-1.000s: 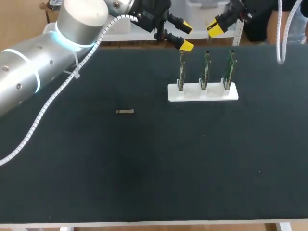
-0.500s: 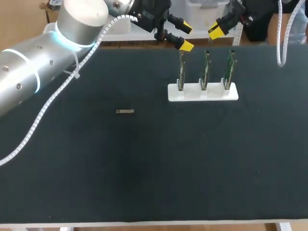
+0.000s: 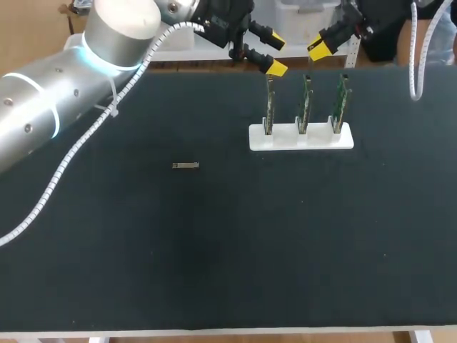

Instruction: Pick up the optical module with the left hand, and insert it into the network port with the right hand.

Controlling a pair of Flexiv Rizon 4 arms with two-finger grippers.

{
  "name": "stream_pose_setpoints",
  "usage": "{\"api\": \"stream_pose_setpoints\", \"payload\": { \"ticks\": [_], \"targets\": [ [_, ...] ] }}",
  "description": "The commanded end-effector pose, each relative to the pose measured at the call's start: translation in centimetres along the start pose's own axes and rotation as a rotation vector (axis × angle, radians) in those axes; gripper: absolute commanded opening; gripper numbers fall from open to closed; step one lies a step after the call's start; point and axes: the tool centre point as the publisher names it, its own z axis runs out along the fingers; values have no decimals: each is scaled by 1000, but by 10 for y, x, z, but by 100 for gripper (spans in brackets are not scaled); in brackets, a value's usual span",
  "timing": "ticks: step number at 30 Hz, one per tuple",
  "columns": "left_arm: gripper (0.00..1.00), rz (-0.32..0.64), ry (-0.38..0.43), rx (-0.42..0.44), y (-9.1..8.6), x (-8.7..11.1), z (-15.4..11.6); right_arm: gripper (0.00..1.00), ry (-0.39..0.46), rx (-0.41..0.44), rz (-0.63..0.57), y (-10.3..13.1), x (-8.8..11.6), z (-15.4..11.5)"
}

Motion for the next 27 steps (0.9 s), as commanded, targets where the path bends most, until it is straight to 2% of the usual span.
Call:
{"api": "stream_pose_setpoints", "payload": {
  "ticks": [1, 27],
  "targets": [
    [100, 1, 0, -5, -3, 1, 0, 0, 1, -422, 1, -8, -1, -1],
    [100, 1, 0, -5, -3, 1, 0, 0, -1, -419, 8, -17, 3, 2]
  ]
}}
